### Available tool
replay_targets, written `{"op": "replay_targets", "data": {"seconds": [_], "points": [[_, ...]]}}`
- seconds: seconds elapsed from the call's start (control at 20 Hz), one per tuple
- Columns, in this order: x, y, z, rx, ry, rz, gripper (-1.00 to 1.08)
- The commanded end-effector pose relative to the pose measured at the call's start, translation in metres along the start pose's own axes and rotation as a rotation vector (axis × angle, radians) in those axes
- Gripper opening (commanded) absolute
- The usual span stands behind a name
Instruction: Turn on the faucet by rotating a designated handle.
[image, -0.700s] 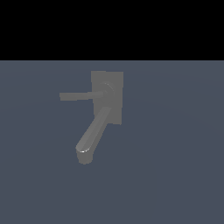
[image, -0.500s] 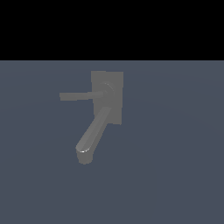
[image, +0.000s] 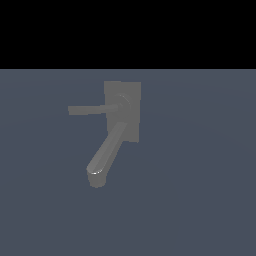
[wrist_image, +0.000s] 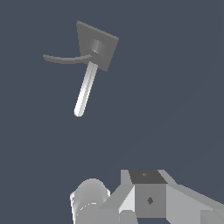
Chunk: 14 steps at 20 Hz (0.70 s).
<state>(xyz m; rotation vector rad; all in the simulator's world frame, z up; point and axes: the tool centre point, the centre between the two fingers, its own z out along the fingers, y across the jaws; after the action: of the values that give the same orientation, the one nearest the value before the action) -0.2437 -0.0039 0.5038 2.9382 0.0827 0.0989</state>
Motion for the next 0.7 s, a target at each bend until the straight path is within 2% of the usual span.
{"op": "replay_targets", "data": {"seconds": [0.0,0.25,0.65], "points": [[0.003,0.004,-0.006,-0.064,0.024,0.005,-1.0],[0.011,0.012,-0.025,-0.24,0.086,0.016,-1.0],[0.029,0.014,-0.066,-0.585,0.191,0.01,-1.0]]}}
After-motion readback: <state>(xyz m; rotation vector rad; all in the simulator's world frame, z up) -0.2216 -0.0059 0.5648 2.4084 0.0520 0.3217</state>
